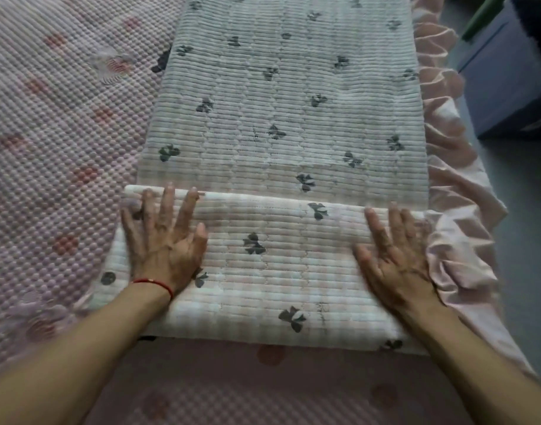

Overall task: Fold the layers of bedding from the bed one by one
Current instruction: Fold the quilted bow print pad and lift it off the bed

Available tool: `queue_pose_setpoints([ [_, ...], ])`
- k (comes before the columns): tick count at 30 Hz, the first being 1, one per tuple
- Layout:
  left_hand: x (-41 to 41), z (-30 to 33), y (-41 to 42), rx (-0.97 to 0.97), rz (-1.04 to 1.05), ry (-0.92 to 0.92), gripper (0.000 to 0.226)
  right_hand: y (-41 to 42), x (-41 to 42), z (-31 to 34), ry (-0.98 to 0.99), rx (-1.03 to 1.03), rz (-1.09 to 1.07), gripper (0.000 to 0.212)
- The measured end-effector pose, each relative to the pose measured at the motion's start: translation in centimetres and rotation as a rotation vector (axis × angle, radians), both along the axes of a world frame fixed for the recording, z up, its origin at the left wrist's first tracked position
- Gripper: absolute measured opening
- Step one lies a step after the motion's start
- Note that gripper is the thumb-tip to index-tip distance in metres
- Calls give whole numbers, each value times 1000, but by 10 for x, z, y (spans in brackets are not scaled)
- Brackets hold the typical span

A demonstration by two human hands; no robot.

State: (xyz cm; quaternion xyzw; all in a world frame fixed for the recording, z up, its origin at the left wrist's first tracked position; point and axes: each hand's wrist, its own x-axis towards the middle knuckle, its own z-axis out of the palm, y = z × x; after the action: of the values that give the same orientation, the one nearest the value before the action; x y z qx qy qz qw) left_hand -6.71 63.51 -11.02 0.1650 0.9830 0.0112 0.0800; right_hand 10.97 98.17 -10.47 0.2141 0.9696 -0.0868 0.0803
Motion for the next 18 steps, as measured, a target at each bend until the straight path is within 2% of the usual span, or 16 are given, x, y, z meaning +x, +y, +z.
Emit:
queue_pose_setpoints([
  [1,-3,-10,3,-5,13,-1,68,19,-2,-8,1,-25,-103,75],
  [3,-2,-16,3,-25,23,6,70,40,-4,-16,-30,23,-169,73],
  [12,-6,-26,4,-34,0,52,74,39,-16,-44,147,110,-163,79],
  [18,-2,-23,7,-30,21,34,74,46,-16,-51,250,75,-156,79],
])
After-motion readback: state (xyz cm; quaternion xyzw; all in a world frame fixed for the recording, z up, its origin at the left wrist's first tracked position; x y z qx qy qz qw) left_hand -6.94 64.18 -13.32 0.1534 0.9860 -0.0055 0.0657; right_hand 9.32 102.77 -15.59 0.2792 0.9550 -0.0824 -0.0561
